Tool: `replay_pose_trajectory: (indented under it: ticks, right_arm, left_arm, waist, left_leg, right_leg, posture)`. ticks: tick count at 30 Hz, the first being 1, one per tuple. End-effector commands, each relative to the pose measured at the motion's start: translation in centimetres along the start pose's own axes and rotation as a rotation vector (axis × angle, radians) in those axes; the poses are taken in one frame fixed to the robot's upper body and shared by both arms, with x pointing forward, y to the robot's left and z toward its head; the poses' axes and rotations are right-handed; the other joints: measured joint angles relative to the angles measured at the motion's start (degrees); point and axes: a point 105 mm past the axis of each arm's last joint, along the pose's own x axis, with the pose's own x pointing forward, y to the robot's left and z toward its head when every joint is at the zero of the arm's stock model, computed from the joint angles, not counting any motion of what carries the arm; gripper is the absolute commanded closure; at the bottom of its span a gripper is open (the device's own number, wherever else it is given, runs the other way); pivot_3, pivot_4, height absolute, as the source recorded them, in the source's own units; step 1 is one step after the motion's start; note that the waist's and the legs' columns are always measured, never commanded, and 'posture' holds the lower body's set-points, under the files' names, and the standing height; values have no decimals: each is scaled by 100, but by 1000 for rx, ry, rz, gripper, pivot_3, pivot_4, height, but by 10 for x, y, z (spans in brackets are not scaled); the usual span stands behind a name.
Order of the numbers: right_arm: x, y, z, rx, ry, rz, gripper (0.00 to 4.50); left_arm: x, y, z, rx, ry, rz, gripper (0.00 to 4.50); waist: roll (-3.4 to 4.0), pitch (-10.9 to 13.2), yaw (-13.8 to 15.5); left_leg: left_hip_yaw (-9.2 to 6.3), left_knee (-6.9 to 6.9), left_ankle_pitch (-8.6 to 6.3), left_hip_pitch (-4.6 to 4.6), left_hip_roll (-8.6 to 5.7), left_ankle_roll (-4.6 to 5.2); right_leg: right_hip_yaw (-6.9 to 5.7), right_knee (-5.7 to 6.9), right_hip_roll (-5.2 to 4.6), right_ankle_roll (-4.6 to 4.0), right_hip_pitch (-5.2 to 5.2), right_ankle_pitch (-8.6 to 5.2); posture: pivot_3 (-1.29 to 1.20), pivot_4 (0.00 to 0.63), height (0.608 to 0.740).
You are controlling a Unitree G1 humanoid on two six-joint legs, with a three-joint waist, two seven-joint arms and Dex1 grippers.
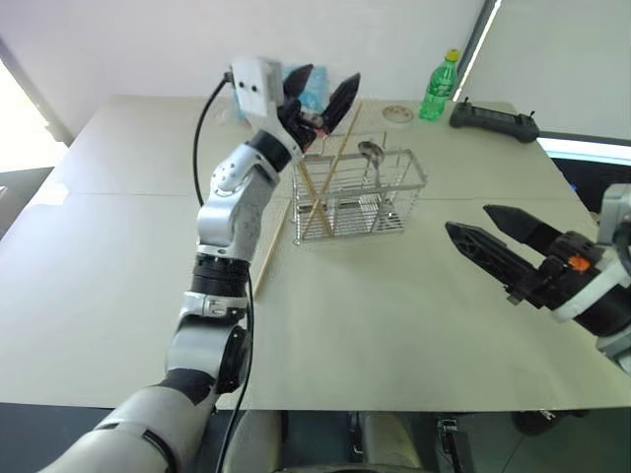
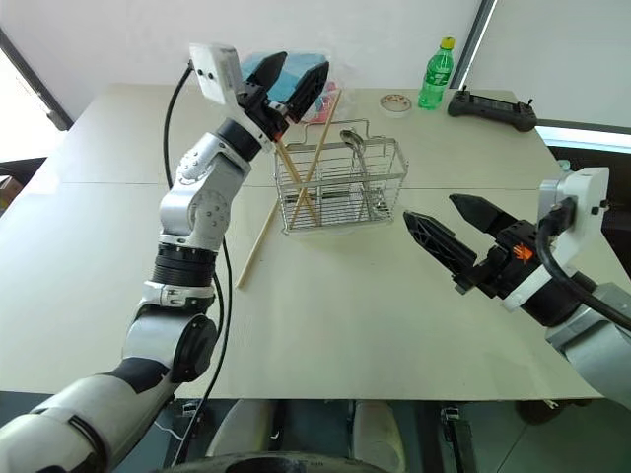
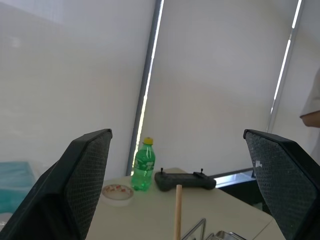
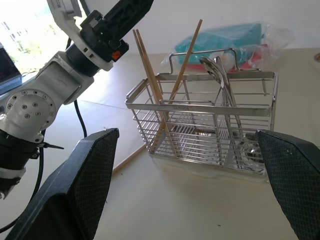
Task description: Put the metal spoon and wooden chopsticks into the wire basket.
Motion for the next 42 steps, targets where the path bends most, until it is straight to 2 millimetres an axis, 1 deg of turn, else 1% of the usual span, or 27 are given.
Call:
replay_pose_trajectory:
  ticks: [1,3,6,8,10,12,13,15,17,20,22,27,28,34,36,38,42]
  right_arm:
    - [1,4,8,-24,-28,21,0]
    - [2,5,5,-31,-13,33,0]
    - [1,4,1,-41,12,41,0]
    - [0,3,-1,-50,29,47,0]
    - [0,3,-4,-62,57,61,0]
    - [-1,4,-9,-71,93,86,0]
    - [-2,6,-11,-77,111,101,0]
    - [-3,8,-14,-85,134,121,0]
    - [-3,8,-14,-84,134,124,0]
    - [-2,7,-13,-82,123,119,0]
    - [-1,7,-12,-76,110,112,0]
    - [-1,10,-16,-67,104,101,0]
    - [-1,10,-16,-65,103,98,0]
    - [-5,16,-19,-54,93,101,0]
    - [-7,22,-21,-40,93,121,0]
    - [-9,27,-22,-41,96,140,0]
    - [-13,35,-19,-35,78,164,0]
  left_arm:
    - [-2,10,59,90,-43,-43,12]
    - [-10,20,72,143,41,-90,12]
    - [-30,36,72,251,259,-144,12]
    - [-48,44,60,324,423,-195,12]
    - [-70,68,44,371,615,-154,12]
    - [-85,85,35,386,721,-107,12]
    - [-91,90,29,361,776,-81,12]
    - [-99,91,18,325,837,-72,12]
    - [-105,93,2,311,899,-54,12]
    - [-111,94,-17,296,956,-30,12]
    - [-113,86,-34,179,999,-13,12]
    - [-119,80,-65,173,1113,12,12]
    - [-118,78,-72,176,1132,16,12]
    - [-113,79,-98,189,1196,46,12]
    - [-113,74,-111,193,1225,21,12]
    - [-110,71,-118,196,1233,9,12]
    - [-94,72,-127,196,1209,31,12]
  waist:
    - [0,0,-7]
    - [2,0,-17]
    - [9,-3,-19]
    - [10,-3,-10]
    - [11,-2,17]
    - [11,-1,15]
    - [8,0,14]
    - [6,1,14]
    - [6,2,10]
    - [6,2,4]
    - [6,1,9]
    - [5,2,1]
    - [6,2,3]
    - [5,2,6]
    - [5,2,5]
    - [6,1,7]
    - [4,3,26]
  left_leg:
    - [-1,0,0,1,2,0]
    - [-3,-2,0,2,7,0]
    - [-5,-10,0,5,11,0]
    - [-3,-12,0,5,11,0]
    - [-3,-11,0,3,10,0]
    - [-3,-8,0,2,9,0]
    - [-3,-7,0,1,9,-1]
    - [-6,-6,-1,-1,13,-1]
    - [-5,-7,-1,-3,21,-1]
    - [-1,-11,-1,-5,17,-1]
    - [1,-13,-1,-7,15,-1]
    - [2,-11,-1,-11,5,-1]
    - [2,-11,-1,-11,5,-1]
    - [1,-10,-1,-8,4,-1]
    - [2,-11,-1,-10,4,-1]
    - [3,-12,-1,-11,4,-1]
    - [1,-8,-1,-13,3,-1]
  right_leg:
    - [0,2,2,0,-1,0]
    - [0,6,10,-1,-4,0]
    - [1,9,15,-4,-9,-2]
    - [1,7,14,-7,-8,-4]
    - [1,3,10,-8,-6,-5]
    - [1,1,6,-9,-6,-4]
    - [2,1,2,-10,-6,-4]
    - [2,0,1,-11,-6,-3]
    - [2,0,-8,-11,-9,-4]
    - [2,-1,-18,-10,-14,-4]
    - [3,-2,-21,-10,-16,-4]
    - [1,0,-20,-8,-19,-4]
    - [2,0,-19,-8,-19,-4]
    - [1,1,-17,-8,-18,-4]
    - [1,0,-17,-7,-19,-4]
    - [1,-1,-18,-7,-19,-4]
    - [0,0,-18,-7,-20,-4]
  posture:
    - [0,150,720]
    - [0,150,720]
    - [0,150,720]
    - [0,150,720]
    - [0,150,720]
    - [0,150,720]
    - [0,150,720]
    - [0,150,720]
    - [0,150,720]
    - [0,150,720]
    - [0,150,720]
    - [0,150,720]
    - [0,150,720]
    - [0,150,720]
    - [0,150,720]
    - [0,150,720]
    - [0,150,720]
